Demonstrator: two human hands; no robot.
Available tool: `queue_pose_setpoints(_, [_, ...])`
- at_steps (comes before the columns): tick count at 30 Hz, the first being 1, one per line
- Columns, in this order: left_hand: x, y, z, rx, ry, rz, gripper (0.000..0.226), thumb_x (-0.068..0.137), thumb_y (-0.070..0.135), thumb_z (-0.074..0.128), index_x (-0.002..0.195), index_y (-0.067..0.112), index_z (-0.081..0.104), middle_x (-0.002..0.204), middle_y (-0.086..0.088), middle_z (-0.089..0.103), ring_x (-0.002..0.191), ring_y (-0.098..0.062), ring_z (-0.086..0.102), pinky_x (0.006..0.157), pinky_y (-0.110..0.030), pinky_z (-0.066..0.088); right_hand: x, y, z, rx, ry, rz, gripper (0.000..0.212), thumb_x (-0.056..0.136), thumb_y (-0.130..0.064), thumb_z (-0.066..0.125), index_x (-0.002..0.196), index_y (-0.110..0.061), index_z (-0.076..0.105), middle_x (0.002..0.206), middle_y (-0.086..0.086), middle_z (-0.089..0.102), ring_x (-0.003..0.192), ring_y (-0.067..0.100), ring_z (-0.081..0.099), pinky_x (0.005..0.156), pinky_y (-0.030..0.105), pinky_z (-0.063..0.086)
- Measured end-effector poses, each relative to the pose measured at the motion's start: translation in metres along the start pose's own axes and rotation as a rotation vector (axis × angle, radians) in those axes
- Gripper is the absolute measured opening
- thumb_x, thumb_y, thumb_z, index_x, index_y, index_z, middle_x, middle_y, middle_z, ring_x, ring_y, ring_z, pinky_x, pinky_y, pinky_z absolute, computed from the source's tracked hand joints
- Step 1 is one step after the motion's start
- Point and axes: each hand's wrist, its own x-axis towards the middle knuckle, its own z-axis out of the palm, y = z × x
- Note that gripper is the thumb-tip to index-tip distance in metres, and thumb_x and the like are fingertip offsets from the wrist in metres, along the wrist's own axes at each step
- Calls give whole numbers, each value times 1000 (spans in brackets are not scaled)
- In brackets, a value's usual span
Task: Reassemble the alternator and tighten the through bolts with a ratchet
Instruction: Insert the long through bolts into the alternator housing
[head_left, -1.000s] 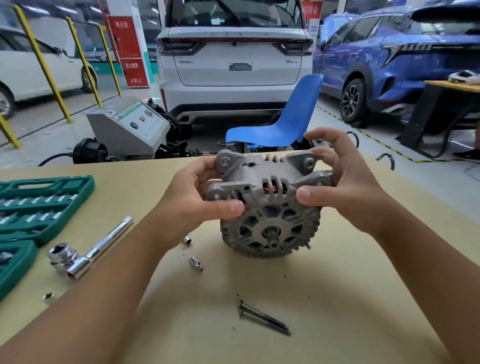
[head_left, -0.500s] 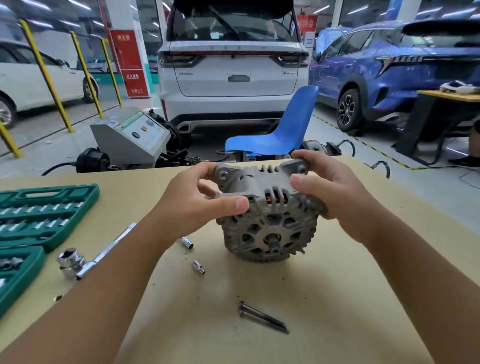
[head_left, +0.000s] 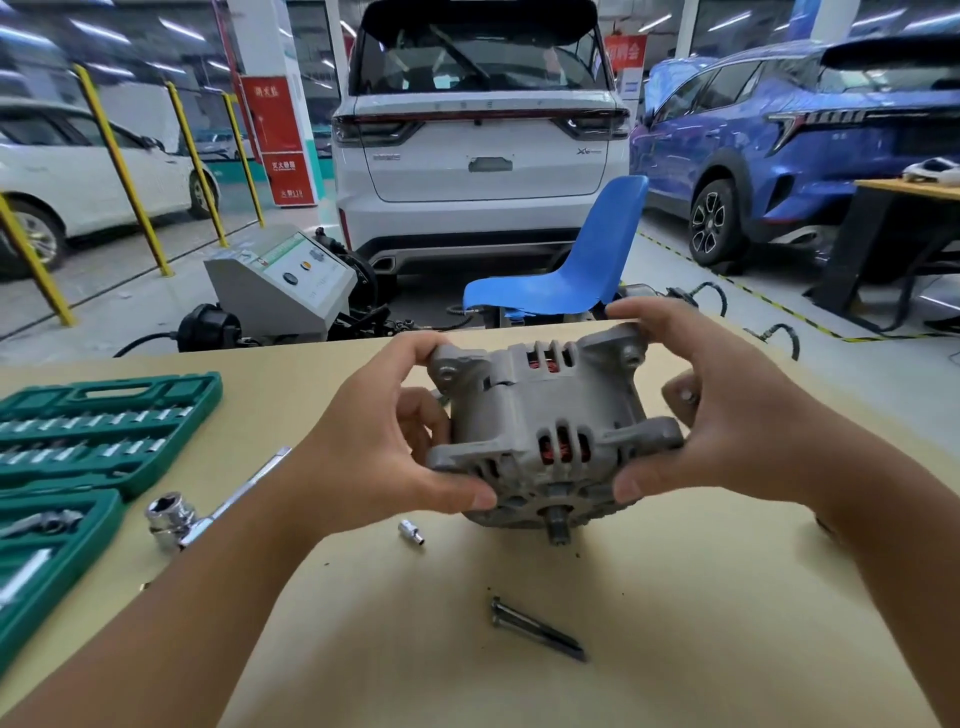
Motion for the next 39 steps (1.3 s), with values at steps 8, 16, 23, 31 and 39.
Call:
queue_pose_setpoints(8, [-10,13,11,149,120,94,98,42,39,101,128,27,56,96,10,61,77,-17,60,69,-35,54,-4,-7,2,-142,78,-124,112,27,-60,95,129,-49,51,108,-21,57,52,6,39,46,8,35])
queue_pose_setpoints(16, [-10,-15,19,657,275,383,100,52,23,104,135,5,50,126,3,52,94,-8,50,85,-5,40,8,24,38,-489,233,-328,109,44,-51,95,135,-23,42,127,-16,51,95,0,58,64,29,51])
queue_pose_setpoints(23, [-11,-33,14,673,262,391,97,60,24,96,141,19,43,137,6,46,84,-17,57,69,-22,51,15,36,47,-571,261,-311,97,55,-36,89,136,-25,38,135,-9,45,83,28,62,56,40,56])
queue_pose_setpoints(31, [-25,-45,11,680,267,514,99,53,7,98,137,9,46,140,-8,50,112,-19,57,87,-25,57,0,22,49,-572,226,-336,98,57,-41,90,140,-22,41,144,-9,48,85,22,65,58,35,58])
queue_pose_setpoints(39, [-40,-34,22,818,198,660,73,75,12,87,134,6,44,143,-17,48,129,-31,58,84,-39,62,-38,47,62,-655,383,-495,85,62,-46,91,125,-9,45,133,19,60,80,27,70,40,36,52])
